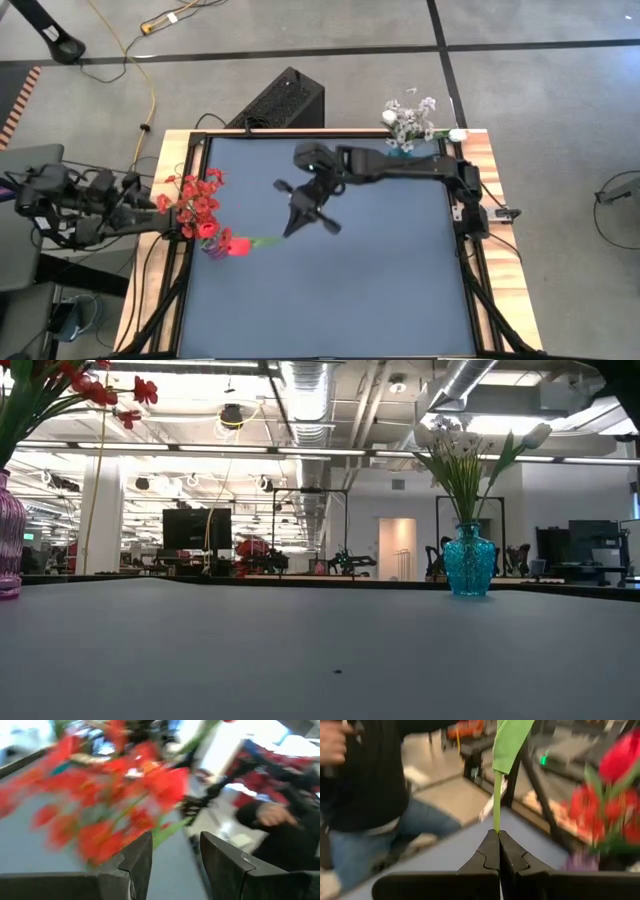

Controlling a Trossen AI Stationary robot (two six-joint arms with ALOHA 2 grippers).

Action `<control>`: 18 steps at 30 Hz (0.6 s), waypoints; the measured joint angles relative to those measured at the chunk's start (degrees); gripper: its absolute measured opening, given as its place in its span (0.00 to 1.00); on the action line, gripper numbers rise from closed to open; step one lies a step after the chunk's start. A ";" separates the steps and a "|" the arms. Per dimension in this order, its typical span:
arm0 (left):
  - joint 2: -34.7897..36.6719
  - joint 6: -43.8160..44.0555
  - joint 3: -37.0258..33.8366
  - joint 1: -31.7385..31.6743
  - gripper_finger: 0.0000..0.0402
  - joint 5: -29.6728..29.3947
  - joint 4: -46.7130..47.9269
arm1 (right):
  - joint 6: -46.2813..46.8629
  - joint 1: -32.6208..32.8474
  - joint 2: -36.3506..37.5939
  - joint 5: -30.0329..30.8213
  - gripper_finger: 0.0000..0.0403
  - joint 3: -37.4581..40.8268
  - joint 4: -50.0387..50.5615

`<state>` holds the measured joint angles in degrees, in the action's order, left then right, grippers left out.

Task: Sort flowers into vase by color
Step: Put the red flower into the purple vase

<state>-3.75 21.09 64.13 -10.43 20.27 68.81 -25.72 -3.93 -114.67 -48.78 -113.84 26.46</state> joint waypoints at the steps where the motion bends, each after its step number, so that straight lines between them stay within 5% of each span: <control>1: 0.00 -0.64 -1.33 -0.77 0.38 3.19 -3.10 | 2.51 0.93 0.00 0.29 0.04 -0.01 -3.15; 6: -0.02 -1.83 -9.29 -6.09 0.38 19.16 -18.68 | 11.02 5.70 0.00 1.75 0.04 0.09 -13.24; 12: -0.04 -6.26 -15.56 -12.56 0.38 25.83 -21.91 | 16.43 11.04 -0.07 9.47 0.04 6.40 -28.93; 18: -0.04 0.40 -22.10 -16.84 0.38 33.29 -43.29 | 18.79 12.20 -0.02 15.01 0.04 8.53 -40.88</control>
<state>-3.79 21.49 42.04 -27.27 53.56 25.52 -6.94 8.27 -114.69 -33.76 -105.31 -14.42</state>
